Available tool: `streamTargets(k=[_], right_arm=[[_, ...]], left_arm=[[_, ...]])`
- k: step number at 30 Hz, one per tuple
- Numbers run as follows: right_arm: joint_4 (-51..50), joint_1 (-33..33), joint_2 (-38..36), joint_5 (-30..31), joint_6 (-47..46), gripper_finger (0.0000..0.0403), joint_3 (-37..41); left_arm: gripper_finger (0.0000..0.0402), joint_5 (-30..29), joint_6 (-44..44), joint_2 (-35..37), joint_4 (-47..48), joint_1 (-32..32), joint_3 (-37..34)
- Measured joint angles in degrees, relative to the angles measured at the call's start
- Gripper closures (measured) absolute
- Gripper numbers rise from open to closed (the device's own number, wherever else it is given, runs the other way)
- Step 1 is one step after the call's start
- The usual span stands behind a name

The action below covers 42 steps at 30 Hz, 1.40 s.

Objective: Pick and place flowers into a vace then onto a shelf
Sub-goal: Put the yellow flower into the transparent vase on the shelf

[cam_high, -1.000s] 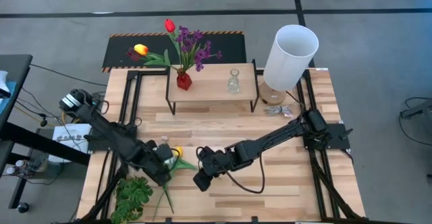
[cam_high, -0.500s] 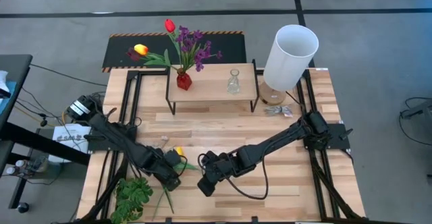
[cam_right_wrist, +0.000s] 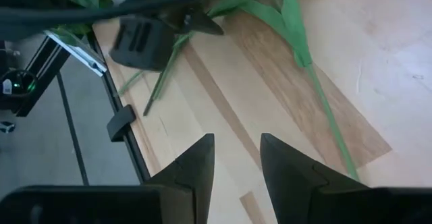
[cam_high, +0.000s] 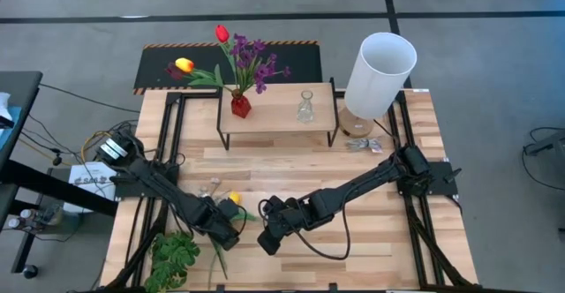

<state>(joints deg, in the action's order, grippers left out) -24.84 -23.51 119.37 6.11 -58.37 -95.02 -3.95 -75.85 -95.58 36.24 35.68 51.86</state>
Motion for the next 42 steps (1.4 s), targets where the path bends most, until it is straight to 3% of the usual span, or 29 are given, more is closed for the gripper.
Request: streamTargets(k=[9, 21, 26, 32, 42], right_arm=[[-0.01, 0.37, 0.0, 0.0, 1.55, 0.029, 0.0], [-0.2, 0.46, 0.0, 0.0, 3.48, 0.029, 0.0], [-0.38, 0.79, 0.0, -0.06, 4.72, 0.029, 0.0], [-0.84, 1.17, 0.0, -0.08, 5.22, 0.029, 0.0], [-9.45, 0.76, 0.0, -0.22, 6.2, 0.029, 0.0]], left_arm=[[0.0244, -0.95, 2.75, 0.07, -0.12, 0.02, 0.0], [0.0392, 9.09, 10.54, 1.69, 0.3, 0.0, 0.0], [0.0389, 9.42, 12.17, 6.46, 2.05, -0.15, 0.05], [0.0397, 5.18, 12.16, 12.51, 4.8, -1.93, 0.07], [0.0395, 0.24, 19.5, 19.75, -7.21, -5.97, 0.07]])
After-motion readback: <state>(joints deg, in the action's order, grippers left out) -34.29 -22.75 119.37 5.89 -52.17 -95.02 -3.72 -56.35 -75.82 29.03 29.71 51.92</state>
